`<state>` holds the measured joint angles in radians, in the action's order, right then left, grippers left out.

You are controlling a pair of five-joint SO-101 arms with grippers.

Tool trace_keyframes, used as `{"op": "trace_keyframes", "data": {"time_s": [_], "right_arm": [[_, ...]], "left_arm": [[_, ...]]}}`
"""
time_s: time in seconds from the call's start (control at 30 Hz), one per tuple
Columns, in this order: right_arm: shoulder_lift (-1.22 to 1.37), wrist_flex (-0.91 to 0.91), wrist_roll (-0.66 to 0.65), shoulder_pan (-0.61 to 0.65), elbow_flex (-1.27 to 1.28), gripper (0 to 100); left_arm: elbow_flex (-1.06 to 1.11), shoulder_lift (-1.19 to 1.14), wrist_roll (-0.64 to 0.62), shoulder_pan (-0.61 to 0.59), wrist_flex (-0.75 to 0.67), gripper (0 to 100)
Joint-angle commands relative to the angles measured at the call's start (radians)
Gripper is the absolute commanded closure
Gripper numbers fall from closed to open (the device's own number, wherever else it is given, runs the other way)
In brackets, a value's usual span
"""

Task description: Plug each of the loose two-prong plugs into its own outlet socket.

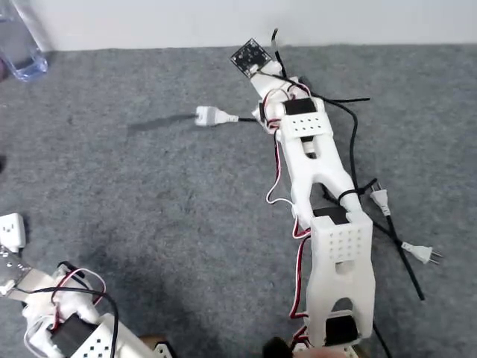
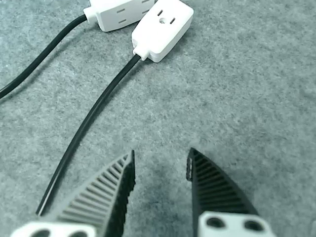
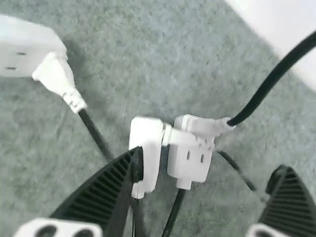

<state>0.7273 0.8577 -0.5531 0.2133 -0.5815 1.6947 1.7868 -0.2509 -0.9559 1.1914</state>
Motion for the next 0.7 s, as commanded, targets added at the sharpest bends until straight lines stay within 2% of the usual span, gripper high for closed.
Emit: {"op": "trace_keyframes", "data": {"time_s": [0.0,0.37,0.47,0.67], "right_arm": [[-0.018,0.134,-0.012,-0.012,-0.118,61.1],[-0.012,0.918,-0.006,-0.001,-0.505,61.2],[-0.022,0.944,0.018,-0.007,-0.479,61.2],[-0.11,0.943,0.043,-0.002,-0.262,61.2]], "left_arm": [[-0.01,0.006,0.006,0.0,0.008,83],[-0.01,0.006,0.005,0.0,0.003,83],[-0.01,0.008,0.005,0.02,0.002,83],[-0.01,0.009,0.005,0.114,0.0,83]]}}
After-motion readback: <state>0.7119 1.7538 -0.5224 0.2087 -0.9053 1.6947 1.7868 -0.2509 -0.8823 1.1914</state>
